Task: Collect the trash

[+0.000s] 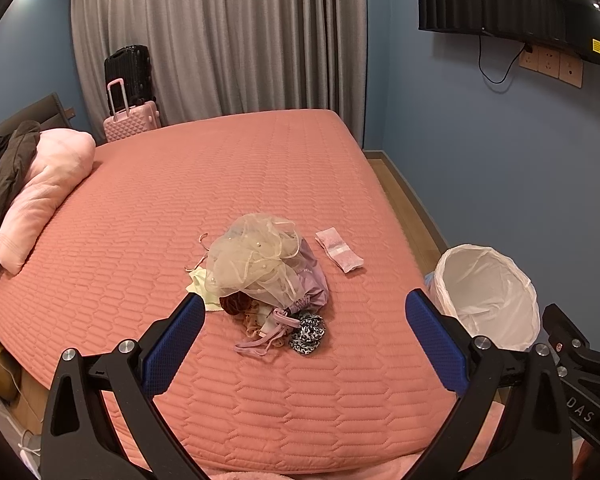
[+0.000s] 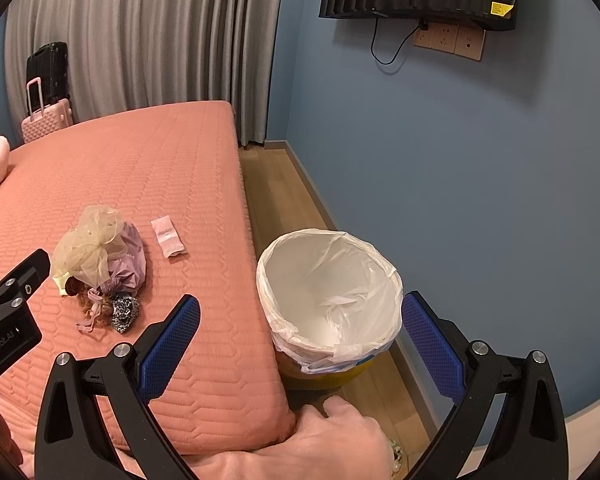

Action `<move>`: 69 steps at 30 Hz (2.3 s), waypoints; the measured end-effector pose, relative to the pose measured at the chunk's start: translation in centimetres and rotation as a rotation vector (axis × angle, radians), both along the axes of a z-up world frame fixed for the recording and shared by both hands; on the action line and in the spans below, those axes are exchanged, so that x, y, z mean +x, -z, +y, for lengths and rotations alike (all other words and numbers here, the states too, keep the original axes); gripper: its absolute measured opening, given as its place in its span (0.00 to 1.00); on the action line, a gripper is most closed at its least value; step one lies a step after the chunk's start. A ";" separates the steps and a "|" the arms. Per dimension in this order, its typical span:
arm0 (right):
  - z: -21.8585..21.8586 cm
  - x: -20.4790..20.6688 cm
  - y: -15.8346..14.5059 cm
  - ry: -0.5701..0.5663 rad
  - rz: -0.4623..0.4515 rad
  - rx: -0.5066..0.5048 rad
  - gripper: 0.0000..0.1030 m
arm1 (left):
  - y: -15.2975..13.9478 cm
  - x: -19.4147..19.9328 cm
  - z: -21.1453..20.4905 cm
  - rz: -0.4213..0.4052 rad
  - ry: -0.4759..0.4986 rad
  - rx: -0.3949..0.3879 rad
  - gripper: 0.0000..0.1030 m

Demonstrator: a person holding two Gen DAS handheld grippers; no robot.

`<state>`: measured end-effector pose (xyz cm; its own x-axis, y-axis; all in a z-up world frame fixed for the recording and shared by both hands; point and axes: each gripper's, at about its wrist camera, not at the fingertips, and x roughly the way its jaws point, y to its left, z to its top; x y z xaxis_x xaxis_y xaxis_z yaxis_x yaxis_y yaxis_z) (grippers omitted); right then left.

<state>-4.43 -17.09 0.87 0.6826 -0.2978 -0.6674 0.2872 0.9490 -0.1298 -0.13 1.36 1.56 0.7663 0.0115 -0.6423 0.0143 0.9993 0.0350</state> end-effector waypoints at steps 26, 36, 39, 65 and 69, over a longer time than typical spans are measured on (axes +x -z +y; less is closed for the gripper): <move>2.6 2.3 1.3 -0.033 -0.002 0.020 0.95 | 1.9 2.7 5.1 0.010 -0.036 -0.053 0.93; 4.9 5.9 3.4 -0.090 0.001 0.088 0.95 | 4.1 6.9 10.8 0.047 -0.115 -0.071 0.93; 5.8 7.3 4.2 -0.113 0.013 0.100 0.95 | 5.0 8.2 11.7 0.074 -0.107 -0.094 0.93; 14.5 15.3 11.3 -0.264 0.138 0.130 0.89 | 9.3 15.2 13.5 0.243 0.079 -0.359 0.02; 15.1 15.4 11.7 -0.275 0.149 0.137 0.86 | 7.4 15.0 15.4 0.193 0.057 -0.356 0.01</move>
